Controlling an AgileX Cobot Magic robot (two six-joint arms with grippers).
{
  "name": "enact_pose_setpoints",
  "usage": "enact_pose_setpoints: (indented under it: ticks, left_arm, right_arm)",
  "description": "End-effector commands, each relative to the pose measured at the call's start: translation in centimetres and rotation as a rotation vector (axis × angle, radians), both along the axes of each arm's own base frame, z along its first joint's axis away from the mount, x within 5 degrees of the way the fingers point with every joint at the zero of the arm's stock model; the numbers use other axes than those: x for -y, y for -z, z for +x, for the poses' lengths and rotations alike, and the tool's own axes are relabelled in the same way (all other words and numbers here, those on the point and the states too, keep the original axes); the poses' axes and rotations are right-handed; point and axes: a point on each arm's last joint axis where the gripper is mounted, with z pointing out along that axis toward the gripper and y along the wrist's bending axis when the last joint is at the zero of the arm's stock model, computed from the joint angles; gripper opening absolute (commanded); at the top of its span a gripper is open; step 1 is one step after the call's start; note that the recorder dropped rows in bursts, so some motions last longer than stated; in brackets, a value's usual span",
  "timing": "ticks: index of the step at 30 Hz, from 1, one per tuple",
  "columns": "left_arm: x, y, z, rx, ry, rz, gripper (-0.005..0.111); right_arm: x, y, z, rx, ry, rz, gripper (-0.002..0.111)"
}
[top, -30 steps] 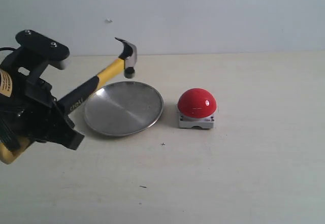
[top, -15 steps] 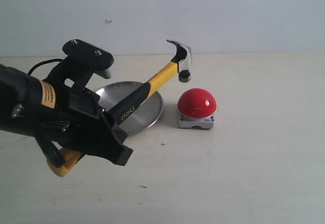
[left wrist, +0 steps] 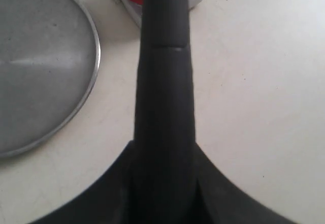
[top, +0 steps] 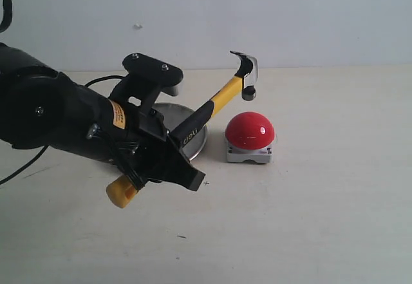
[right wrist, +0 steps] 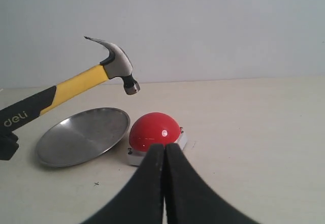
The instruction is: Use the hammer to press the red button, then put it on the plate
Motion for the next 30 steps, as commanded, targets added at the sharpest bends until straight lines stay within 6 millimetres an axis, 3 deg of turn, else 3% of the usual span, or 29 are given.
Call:
enact_pose_setpoints:
  ticks: [1, 30]
  left_arm:
    - [0.74, -0.33, 0.58, 0.045, -0.009, -0.056, 0.0]
    - [0.81, -0.35, 0.67, 0.053, -0.012, -0.066, 0.0]
  right_arm:
    - [0.0, 0.15, -0.06, 0.001, -0.004, -0.014, 0.0]
    - [-0.03, 0.21, -0.08, -0.006, -0.007, -0.012, 0.0]
